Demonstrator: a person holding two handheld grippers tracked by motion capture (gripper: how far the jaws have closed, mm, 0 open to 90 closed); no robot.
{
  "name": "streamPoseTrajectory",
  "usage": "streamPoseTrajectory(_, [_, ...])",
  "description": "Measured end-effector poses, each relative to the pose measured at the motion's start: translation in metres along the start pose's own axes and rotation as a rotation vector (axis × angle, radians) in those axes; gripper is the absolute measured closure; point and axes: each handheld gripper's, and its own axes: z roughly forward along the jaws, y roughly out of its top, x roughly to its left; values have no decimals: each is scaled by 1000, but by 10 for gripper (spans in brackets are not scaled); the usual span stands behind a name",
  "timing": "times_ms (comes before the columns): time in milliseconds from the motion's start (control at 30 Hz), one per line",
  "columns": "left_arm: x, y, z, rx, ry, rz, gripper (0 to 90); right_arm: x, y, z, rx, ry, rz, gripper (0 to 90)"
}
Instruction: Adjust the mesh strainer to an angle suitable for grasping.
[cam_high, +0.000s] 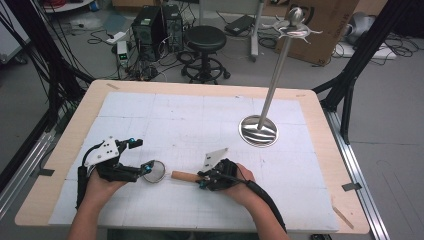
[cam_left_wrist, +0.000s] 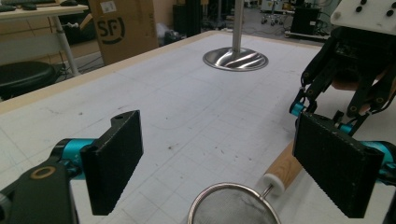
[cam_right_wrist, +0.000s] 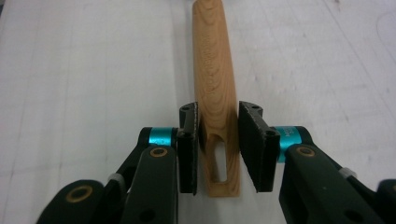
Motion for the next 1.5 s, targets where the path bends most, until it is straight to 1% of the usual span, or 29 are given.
streamPoseTrajectory(100, [0, 0, 0, 2, 0, 1, 168, -2, 7, 6, 12, -12, -5, 684])
streamPoseTrajectory(167, [0, 0, 0, 3, 1, 2, 167, -2, 9, 7, 17, -20, -7, 671])
streamPoseTrajectory(200, [1, 0, 0, 3, 1, 1, 167, -3, 8, 6, 17, -28, -6, 645])
streamPoseTrajectory(233, [1, 0, 0, 3, 2, 3, 168, -3, 7, 3, 6, -30, 15, 610])
streamPoseTrajectory(267, [1, 0, -1, 5, 5, 5, 168, -3, 7, 3, 6, -30, 15, 610])
streamPoseTrajectory(333, [1, 0, -1, 5, 5, 2, 167, -3, 5, -4, -13, -35, 24, 582])
streamPoseTrajectory(367, [1, 0, -2, 5, 6, 4, 167, -3, 2, -14, -43, -52, 42, 552])
streamPoseTrajectory(400, [1, 0, -2, 5, 8, 4, 167, -3, 2, -14, -43, -52, 42, 552])
streamPoseTrajectory(500, [1, 0, -2, 6, 6, 4, 167, -3, -9, -36, -101, -73, 79, 519])
streamPoseTrajectory(633, [1, 0, -1, 11, 1, 4, 168, -3, -28, -67, -185, -122, 149, 462])
streamPoseTrajectory(733, [0, 0, -1, 11, 0, 3, 167, -2, -43, -87, -247, -147, 190, 447])
streamPoseTrajectory(767, [0, 0, -1, 15, 1, 4, 168, 0, -53, -97, -277, -165, 212, 433])
streamPoseTrajectory(800, [0, 0, -1, 17, 3, 2, 168, 0, -53, -97, -277, -165, 212, 433])
streamPoseTrajectory(833, [1, 0, 0, 20, 4, 3, 168, 2, -62, -105, -290, -180, 225, 427])
streamPoseTrajectory(867, [1, -1, 0, 24, 5, 2, 168, 2, -62, -105, -290, -180, 225, 427])
streamPoseTrajectory(900, [1, -1, 0, 27, 5, 2, 167, 4, -70, -111, -305, -194, 235, 419])
streamPoseTrajectory(933, [1, -1, 0, 29, 5, 2, 167, 4, -70, -111, -305, -194, 235, 419])
streamPoseTrajectory(1000, [0, -1, 1, 30, 3, 2, 167, 8, -79, -117, -315, -209, 255, 411])
streamPoseTrajectory(1033, [0, -1, 1, 31, 4, 2, 167, 10, -87, -121, -346, -221, 277, 401])
streamPoseTrajectory(1067, [0, -1, 1, 29, 3, 1, 167, 10, -87, -121, -346, -221, 277, 401])
streamPoseTrajectory(1133, [0, -1, 1, 21, -1, 0, 167, 11, -93, -123, -374, -224, 299, 384])
streamPoseTrajectory(1267, [0, 0, 1, 9, -3, -1, 166, 10, -103, -124, -424, -246, 326, 348])
streamPoseTrajectory(1333, [0, 0, 1, 13, -5, -2, 166, 8, -107, -123, -446, -266, 341, 327])
streamPoseTrajectory(1400, [1, 0, 2, 7, -8, -7, 166, 6, -111, -122, -453, -280, 353, 310])
streamPoseTrajectory(1500, [1, 0, 2, -10, -12, -22, 166, 4, -114, -120, -445, -281, 373, 294])
